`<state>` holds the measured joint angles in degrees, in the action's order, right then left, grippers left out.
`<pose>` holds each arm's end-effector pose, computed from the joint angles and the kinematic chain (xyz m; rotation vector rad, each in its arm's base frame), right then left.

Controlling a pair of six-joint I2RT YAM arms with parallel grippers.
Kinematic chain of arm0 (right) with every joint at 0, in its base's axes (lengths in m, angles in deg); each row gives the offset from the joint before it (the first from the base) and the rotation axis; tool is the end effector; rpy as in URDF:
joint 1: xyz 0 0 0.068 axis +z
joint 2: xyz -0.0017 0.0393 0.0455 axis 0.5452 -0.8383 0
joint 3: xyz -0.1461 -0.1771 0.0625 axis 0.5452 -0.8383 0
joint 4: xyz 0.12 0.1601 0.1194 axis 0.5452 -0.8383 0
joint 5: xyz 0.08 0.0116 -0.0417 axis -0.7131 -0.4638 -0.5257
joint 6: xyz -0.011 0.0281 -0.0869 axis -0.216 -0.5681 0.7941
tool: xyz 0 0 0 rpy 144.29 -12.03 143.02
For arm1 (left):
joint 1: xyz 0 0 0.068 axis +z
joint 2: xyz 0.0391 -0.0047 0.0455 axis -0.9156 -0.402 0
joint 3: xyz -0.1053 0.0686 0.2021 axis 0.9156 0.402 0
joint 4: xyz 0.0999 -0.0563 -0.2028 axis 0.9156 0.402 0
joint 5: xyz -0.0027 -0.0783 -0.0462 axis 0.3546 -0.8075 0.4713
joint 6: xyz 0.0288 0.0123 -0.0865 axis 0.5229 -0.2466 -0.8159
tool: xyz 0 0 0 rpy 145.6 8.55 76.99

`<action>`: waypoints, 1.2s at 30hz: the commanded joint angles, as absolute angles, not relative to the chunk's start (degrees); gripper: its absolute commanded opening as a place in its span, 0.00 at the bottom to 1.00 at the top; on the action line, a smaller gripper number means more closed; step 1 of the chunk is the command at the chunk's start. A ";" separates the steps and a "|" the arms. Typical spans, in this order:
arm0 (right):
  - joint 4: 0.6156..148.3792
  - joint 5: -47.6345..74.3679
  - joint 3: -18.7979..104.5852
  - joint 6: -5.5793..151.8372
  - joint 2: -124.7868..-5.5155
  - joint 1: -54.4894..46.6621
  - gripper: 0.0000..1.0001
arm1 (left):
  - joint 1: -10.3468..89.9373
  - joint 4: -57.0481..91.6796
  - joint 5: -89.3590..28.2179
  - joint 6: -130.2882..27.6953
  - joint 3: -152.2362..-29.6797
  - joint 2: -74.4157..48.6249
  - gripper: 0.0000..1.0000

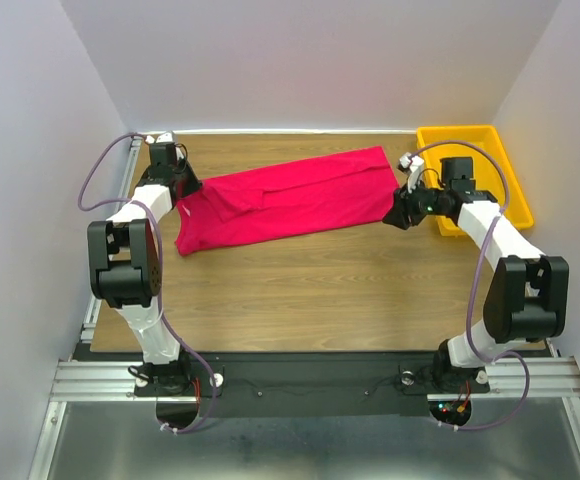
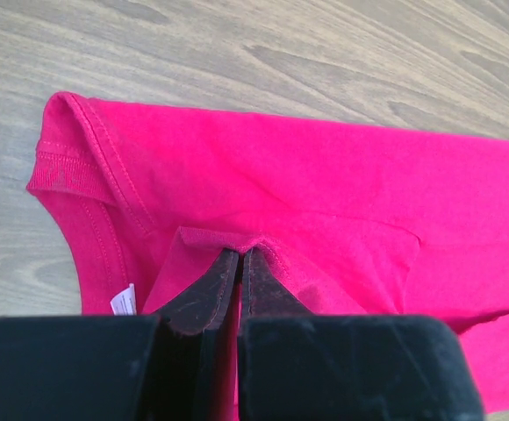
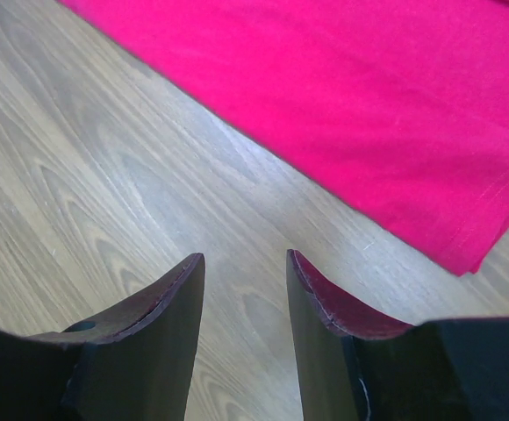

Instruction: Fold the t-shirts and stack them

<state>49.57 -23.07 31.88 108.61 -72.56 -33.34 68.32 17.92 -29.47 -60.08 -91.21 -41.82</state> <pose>0.3214 0.0557 0.2080 -0.8584 2.0520 0.6585 0.4247 0.0046 0.1929 -0.3358 2.0865 -0.3232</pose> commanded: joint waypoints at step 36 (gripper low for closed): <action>54.70 -27.95 23.07 111.23 -66.60 -33.22 0.48 | 66.47 11.60 -40.51 -72.14 -71.70 -28.09 0.61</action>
